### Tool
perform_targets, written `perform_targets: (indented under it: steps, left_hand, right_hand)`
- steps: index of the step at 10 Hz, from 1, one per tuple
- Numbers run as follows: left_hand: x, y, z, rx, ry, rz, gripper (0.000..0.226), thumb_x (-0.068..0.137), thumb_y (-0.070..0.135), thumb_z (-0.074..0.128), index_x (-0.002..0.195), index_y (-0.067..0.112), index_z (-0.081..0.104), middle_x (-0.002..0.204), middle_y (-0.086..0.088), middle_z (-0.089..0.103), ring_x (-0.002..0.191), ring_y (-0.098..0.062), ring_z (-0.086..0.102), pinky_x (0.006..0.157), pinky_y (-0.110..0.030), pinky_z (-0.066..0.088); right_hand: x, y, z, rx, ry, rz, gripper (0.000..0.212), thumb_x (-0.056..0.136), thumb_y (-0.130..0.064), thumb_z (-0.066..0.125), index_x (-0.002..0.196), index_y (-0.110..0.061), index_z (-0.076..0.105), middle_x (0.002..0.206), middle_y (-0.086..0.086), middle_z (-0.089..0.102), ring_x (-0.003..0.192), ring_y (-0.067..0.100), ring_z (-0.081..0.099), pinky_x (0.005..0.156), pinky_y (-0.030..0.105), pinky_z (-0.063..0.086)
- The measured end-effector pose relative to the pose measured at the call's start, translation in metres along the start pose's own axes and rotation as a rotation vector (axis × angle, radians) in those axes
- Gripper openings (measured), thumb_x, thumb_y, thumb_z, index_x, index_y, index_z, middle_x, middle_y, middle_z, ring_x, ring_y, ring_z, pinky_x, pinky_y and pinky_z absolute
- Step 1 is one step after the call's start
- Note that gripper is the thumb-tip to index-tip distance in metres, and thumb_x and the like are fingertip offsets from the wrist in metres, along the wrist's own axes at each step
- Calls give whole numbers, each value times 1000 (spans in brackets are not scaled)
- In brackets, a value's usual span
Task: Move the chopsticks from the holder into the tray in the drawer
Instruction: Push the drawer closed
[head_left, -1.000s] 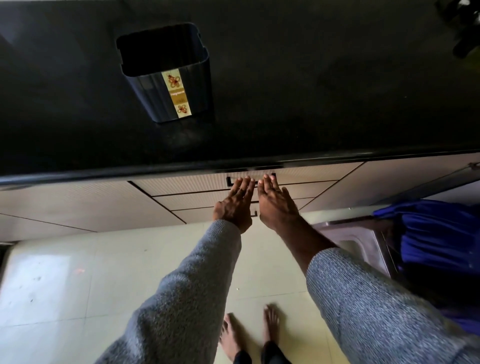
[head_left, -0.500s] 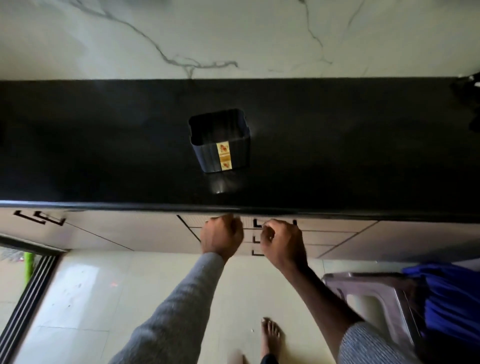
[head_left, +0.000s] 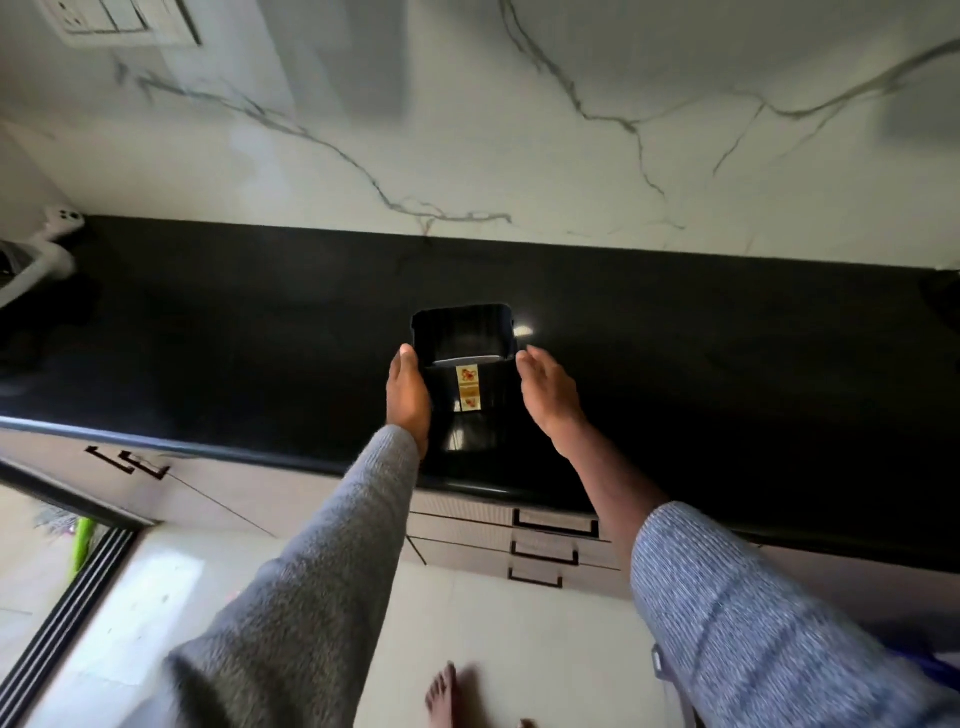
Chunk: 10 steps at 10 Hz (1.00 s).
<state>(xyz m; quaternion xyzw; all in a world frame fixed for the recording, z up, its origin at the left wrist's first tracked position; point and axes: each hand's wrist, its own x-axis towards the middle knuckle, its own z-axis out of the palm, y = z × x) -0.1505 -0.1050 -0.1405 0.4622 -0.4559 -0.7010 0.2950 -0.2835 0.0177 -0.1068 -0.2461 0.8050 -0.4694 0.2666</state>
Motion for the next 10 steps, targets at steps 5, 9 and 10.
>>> perform_targets:
  steps: [5,9,10]
  left_hand:
    - [99,39,89,204,-256,-42,81,69,84,45,124,29,69,118,0,73,112,-23,68,104,-49,50]
    - [86,81,105,521,-243,100,62,102,59,38,148,19,49,151,-7,50,141,-28,44,118,-41,33]
    - [64,102,106,677,-189,303,65,105,54,35,160,20,27,167,-4,23,154,-26,21,126,-42,16]
  right_hand:
    - [94,-14,-50,183,163,225,46,102,-48,41,133,-19,57,133,8,58,120,30,57,105,50,47]
    - [103,-28,-72,64,226,221,42,105,-40,37,132,-13,55,127,12,60,106,26,57,93,36,44]
    - [92,-41,-77,-99,336,84,45,104,-35,40,139,-8,51,136,14,58,125,30,56,104,40,44]
